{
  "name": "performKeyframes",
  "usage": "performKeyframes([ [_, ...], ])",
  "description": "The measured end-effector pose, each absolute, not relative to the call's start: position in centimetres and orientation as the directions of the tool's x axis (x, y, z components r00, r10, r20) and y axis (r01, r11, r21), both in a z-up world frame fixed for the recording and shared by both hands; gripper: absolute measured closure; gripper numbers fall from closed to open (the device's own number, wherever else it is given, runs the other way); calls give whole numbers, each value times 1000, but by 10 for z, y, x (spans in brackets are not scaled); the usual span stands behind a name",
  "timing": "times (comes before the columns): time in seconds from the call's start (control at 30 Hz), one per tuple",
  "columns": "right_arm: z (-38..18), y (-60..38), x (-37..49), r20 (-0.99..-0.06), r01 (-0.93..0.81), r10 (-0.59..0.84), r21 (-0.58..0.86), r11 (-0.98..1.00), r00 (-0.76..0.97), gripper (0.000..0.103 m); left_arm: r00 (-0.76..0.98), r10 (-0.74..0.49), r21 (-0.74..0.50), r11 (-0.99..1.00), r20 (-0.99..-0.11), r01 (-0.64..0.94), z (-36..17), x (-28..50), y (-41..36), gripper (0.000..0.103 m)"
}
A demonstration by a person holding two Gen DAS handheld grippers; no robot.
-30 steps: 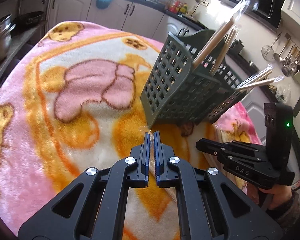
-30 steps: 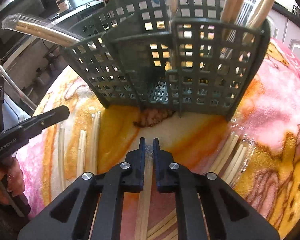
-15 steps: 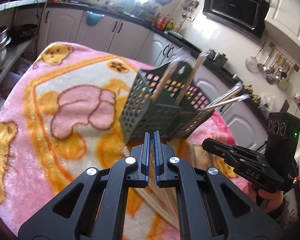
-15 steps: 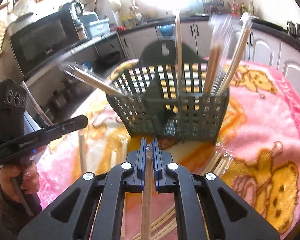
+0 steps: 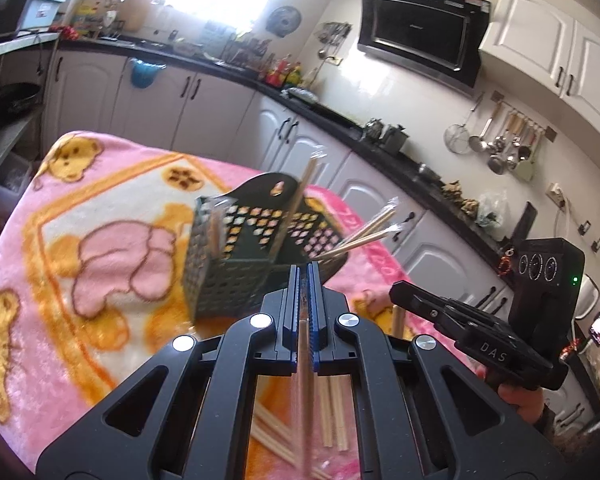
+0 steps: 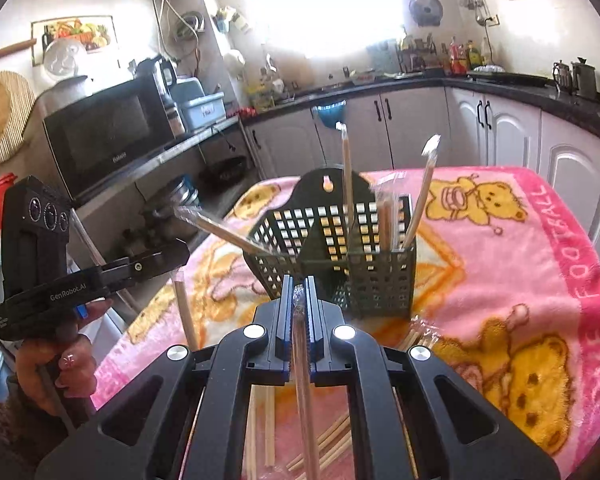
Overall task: Organize utensils
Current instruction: 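Lift both held chopsticks and carry them above the green caddy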
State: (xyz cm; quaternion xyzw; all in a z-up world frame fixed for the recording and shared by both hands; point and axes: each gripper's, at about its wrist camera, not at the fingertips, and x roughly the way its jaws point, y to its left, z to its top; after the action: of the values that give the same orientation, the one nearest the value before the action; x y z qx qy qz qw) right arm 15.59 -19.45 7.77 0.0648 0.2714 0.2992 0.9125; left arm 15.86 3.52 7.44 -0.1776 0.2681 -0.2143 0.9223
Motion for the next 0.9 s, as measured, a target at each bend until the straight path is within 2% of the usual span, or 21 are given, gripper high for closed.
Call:
performKeyframes([
  [0.4, 115, -213, 143, -339, -507, 568, 256, 823, 750, 97, 775, -523, -389, 836, -354, 387, 111, 156, 14, 101],
  [0.9, 143, -216, 147, -264, -520, 575, 252, 816, 774, 97, 808, -526, -342, 835, -264, 431, 155, 165, 10, 101],
])
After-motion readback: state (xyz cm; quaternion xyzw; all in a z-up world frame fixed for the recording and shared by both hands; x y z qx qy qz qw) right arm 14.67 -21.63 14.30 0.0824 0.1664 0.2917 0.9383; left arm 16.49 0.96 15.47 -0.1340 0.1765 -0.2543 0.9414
